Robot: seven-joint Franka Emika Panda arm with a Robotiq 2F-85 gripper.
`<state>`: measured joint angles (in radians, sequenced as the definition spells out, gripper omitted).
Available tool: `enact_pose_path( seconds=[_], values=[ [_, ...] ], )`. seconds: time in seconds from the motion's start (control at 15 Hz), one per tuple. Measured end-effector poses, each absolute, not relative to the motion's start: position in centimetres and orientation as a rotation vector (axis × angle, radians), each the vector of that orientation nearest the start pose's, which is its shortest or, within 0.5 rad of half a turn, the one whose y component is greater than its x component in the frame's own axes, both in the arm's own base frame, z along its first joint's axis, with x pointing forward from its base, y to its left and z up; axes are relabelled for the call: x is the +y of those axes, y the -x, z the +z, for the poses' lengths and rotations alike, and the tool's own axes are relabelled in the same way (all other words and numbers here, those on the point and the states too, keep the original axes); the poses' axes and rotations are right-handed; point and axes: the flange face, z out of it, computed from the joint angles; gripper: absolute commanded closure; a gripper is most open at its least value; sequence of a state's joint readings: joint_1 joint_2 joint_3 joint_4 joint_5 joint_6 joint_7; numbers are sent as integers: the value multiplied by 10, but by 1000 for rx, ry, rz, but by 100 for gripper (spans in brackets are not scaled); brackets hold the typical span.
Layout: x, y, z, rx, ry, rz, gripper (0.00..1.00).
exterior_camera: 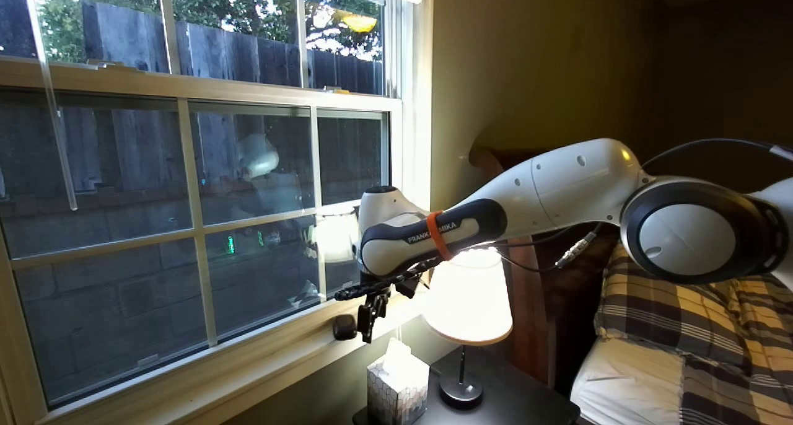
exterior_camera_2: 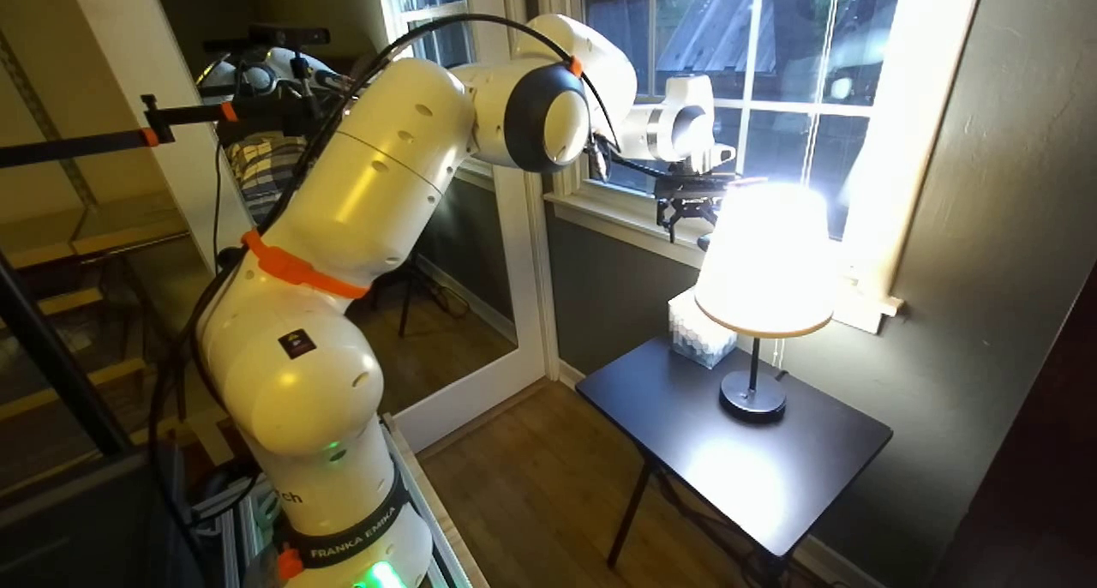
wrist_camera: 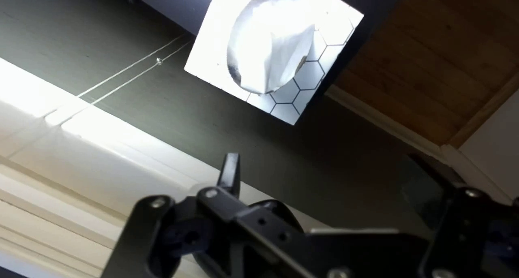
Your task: Push the black object on the windowsill backwards.
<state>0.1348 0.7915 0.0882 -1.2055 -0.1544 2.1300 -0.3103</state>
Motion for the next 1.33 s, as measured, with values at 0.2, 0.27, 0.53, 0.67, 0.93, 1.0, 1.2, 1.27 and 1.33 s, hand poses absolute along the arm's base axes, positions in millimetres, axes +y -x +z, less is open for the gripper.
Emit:
enact_pose_path(
  seconds=[0.2, 0.27, 0.53, 0.67, 0.93, 1.0, 1.2, 1.27, 1.33],
  values=[
    [150, -762, 307, -854, 3106, -210, 0],
    [152, -766, 303, -831, 3120, -217, 0],
    [159, -776, 290, -751, 3154, -244, 0],
    [162, -780, 284, -726, 3159, -246, 0],
    [166, -787, 276, -709, 3162, -245, 0],
    [166, -789, 274, -707, 3161, -249, 0],
    [167, -793, 269, -700, 3159, -251, 0],
    [168, -794, 268, -696, 3155, -249, 0],
    [169, -795, 266, -694, 3151, -245, 0]
  ],
)
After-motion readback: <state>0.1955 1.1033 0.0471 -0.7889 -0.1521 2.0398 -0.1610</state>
